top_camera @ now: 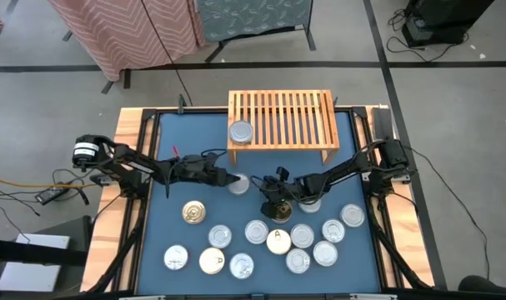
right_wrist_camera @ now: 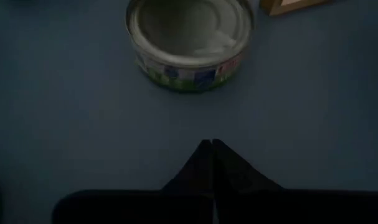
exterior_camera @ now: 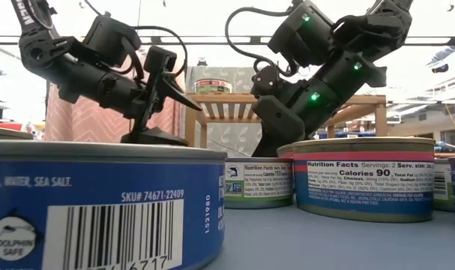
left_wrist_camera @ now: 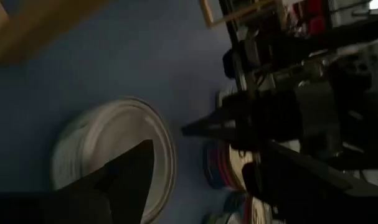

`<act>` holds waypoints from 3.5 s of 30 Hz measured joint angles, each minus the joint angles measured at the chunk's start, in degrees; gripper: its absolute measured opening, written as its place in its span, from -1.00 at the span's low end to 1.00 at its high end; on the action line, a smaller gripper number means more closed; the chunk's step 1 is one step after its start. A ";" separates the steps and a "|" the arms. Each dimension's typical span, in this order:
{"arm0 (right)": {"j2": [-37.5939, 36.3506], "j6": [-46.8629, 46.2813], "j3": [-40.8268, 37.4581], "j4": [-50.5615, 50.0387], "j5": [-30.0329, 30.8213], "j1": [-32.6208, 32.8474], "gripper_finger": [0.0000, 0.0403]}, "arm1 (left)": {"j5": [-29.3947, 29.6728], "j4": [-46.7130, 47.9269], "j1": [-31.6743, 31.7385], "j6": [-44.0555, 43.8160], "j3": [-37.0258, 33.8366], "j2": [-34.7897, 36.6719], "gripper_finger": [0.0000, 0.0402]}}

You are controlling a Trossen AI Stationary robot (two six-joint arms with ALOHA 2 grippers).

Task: Stack canned seafood by type on shelf
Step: Stack the green tuna can on top of the green tuna can on the shelf

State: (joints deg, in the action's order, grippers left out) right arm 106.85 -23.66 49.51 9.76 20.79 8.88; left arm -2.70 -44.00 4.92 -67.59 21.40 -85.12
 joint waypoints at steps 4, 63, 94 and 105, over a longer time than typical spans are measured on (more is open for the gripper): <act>-0.20 3.64 0.88 1.35 2.54 0.93 -1.00 | -4.32 2.44 0.38 1.11 0.55 0.00 0.48; 3.74 20.85 7.07 8.97 -2.73 -3.82 -1.00 | 12.05 30.48 0.54 -7.71 -2.14 19.17 0.47; 7.89 15.82 5.95 13.22 -4.34 -3.27 -1.00 | 12.09 24.23 -4.60 -11.12 -2.14 13.44 0.48; 8.01 15.69 5.86 12.11 -4.17 -3.20 -1.00 | 9.06 17.12 -5.43 -13.52 -2.16 3.79 0.48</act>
State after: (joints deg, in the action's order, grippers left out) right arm 114.86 -7.97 55.37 21.88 16.61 5.67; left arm 6.36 -26.88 -0.51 -81.11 19.25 -81.33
